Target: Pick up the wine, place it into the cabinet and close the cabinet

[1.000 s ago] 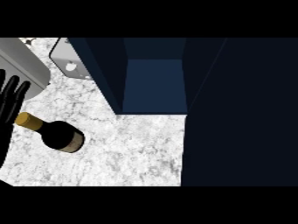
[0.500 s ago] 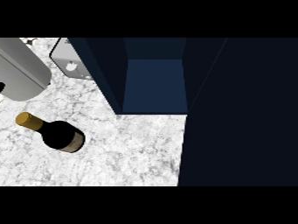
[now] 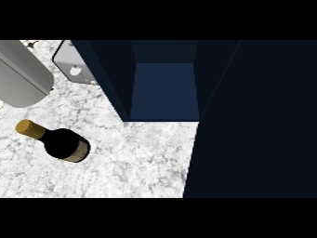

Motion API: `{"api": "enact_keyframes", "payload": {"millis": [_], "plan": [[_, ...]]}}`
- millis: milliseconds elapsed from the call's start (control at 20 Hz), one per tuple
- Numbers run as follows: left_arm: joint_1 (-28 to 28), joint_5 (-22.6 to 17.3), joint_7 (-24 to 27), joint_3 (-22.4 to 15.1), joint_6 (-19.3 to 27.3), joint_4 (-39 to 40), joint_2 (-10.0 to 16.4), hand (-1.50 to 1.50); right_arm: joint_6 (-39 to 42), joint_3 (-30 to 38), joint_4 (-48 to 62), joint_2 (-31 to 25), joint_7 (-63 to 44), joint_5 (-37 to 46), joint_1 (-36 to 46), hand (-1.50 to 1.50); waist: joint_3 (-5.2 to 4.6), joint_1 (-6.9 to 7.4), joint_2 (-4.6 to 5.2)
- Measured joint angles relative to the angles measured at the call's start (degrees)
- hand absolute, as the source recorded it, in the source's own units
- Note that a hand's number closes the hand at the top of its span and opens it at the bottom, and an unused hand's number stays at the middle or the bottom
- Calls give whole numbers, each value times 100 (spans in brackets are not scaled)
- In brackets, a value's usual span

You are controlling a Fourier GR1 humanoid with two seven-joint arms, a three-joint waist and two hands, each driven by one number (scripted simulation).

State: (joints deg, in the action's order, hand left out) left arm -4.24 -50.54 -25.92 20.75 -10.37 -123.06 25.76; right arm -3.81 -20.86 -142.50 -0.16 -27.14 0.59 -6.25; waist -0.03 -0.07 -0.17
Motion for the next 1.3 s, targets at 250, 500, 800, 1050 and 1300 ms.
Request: {"api": "enact_keyframes", "payload": {"millis": [250,500,800,1050,1300], "plan": [[-24,-163,-254,224,40,13,140,-150,-212,-236,-34,-65,-159,58,63,-150,-1,-14,-2],[120,48,-283,178,8,-14,33,-150,-505,-528,-57,-99,-352,189,199,-150,-3,-31,-5],[239,318,-172,118,-165,164,-115,-150,-793,-786,-98,-253,-491,274,270,-150,-5,-65,-11],[295,633,16,16,-323,387,-275,-150,-1017,-964,-95,-375,-457,339,319,-150,-5,-74,-11],[256,928,384,-39,-723,1000,-383,-150,-1189,-936,-100,-517,-654,382,583,-150,-8,-85,-3]]}}
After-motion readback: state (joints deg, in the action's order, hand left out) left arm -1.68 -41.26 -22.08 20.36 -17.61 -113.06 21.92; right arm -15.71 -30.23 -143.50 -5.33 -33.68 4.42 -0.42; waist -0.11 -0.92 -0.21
